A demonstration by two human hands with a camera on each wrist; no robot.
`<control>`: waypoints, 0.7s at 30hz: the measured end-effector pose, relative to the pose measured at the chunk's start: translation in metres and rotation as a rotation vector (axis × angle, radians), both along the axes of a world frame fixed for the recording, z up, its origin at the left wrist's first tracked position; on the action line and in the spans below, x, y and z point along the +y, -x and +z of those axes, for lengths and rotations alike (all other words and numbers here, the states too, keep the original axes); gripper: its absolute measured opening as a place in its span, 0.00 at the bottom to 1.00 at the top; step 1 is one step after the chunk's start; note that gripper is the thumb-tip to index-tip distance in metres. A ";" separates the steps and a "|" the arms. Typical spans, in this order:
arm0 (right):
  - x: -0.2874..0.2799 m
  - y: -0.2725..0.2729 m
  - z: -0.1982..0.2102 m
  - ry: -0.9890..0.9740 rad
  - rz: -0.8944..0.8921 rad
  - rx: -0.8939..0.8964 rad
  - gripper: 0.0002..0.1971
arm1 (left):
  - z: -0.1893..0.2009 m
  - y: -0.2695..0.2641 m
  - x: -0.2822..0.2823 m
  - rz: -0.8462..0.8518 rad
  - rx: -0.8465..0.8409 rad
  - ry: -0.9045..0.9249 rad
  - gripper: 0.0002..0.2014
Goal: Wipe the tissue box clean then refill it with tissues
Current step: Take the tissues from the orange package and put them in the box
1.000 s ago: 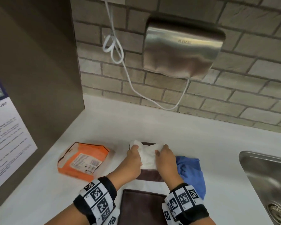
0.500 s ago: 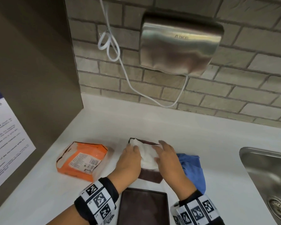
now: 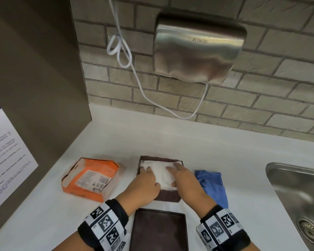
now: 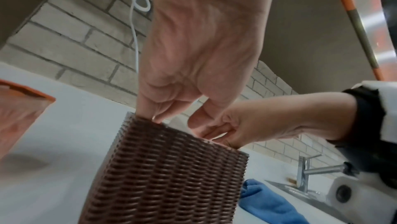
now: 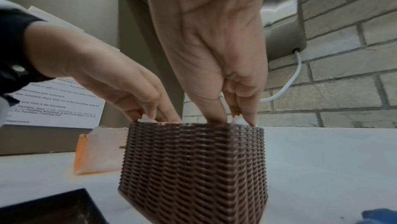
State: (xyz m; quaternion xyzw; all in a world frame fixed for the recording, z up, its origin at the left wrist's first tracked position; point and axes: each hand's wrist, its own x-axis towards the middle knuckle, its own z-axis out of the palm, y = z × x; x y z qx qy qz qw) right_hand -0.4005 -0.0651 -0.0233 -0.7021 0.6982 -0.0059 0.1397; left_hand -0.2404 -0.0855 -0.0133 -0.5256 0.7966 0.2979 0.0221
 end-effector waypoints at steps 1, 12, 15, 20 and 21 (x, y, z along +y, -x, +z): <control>0.000 0.000 -0.001 -0.002 0.009 0.013 0.32 | 0.000 0.000 0.002 -0.003 -0.034 0.012 0.32; -0.010 -0.001 -0.003 -0.024 0.044 0.129 0.35 | -0.009 0.001 -0.015 -0.307 -0.197 0.121 0.30; -0.010 -0.001 0.002 -0.009 0.048 0.311 0.27 | -0.013 -0.002 -0.019 -0.328 -0.308 0.147 0.34; -0.004 -0.003 0.010 0.049 -0.013 0.477 0.28 | -0.014 0.000 -0.025 -0.348 -0.360 0.177 0.39; -0.004 -0.005 0.010 0.047 -0.026 0.478 0.30 | -0.014 0.002 -0.025 -0.351 -0.381 0.178 0.39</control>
